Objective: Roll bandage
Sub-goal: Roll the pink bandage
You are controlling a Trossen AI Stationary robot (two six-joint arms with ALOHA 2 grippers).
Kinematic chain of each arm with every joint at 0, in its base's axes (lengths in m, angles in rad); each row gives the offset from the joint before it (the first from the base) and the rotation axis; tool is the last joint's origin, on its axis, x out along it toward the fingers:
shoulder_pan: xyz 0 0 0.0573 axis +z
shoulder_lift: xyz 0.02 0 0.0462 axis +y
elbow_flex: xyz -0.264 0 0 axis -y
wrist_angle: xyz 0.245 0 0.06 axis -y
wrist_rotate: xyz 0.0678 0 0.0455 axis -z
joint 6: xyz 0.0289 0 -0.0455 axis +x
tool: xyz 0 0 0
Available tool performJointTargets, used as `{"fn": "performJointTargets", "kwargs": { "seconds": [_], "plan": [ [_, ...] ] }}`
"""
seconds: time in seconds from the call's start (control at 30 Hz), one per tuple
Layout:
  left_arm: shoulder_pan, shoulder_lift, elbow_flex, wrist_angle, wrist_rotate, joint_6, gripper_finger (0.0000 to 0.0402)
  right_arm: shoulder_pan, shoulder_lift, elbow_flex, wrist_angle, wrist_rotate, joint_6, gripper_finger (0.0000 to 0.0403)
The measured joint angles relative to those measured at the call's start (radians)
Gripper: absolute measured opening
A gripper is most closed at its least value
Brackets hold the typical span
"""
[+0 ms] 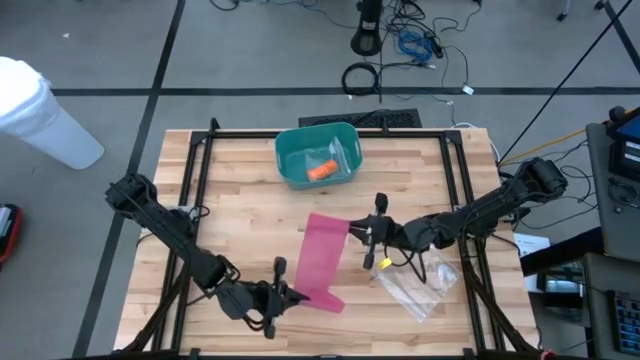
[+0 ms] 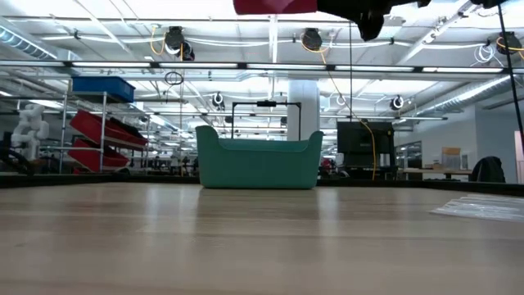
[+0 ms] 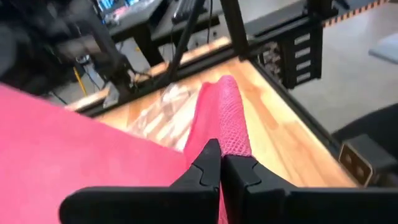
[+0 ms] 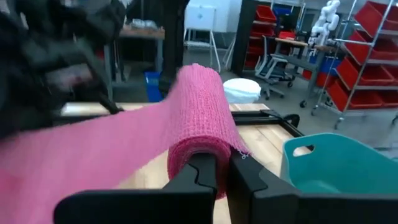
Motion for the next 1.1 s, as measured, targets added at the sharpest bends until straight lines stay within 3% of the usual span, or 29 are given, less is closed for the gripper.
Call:
{"fn": "performJointTargets", "kwargs": {
  "seconds": [0.17,0.37,0.67,0.93,1.1],
  "plan": [
    [0.012,0.002,-0.066,0.019,-0.002,-0.077,0.0017,-0.001,0.000,-0.075,0.128,0.006,0.048,0.0002],
    [0.082,0.003,-0.170,0.112,0.003,-0.230,0.0074,-0.005,0.000,-0.175,0.298,0.008,0.085,0.0002],
    [0.174,0.003,-0.178,0.117,0.060,-0.269,0.0175,-0.010,0.000,-0.208,0.307,-0.003,0.122,0.0002],
    [0.177,0.003,-0.178,0.079,-0.179,-0.295,0.0189,0.030,-0.011,-0.209,0.349,-0.028,-0.004,0.0002],
    [0.207,0.003,-0.178,0.081,-0.130,-0.304,0.0189,0.049,-0.064,-0.209,0.323,-0.040,-0.034,0.0002]
  ]
}}
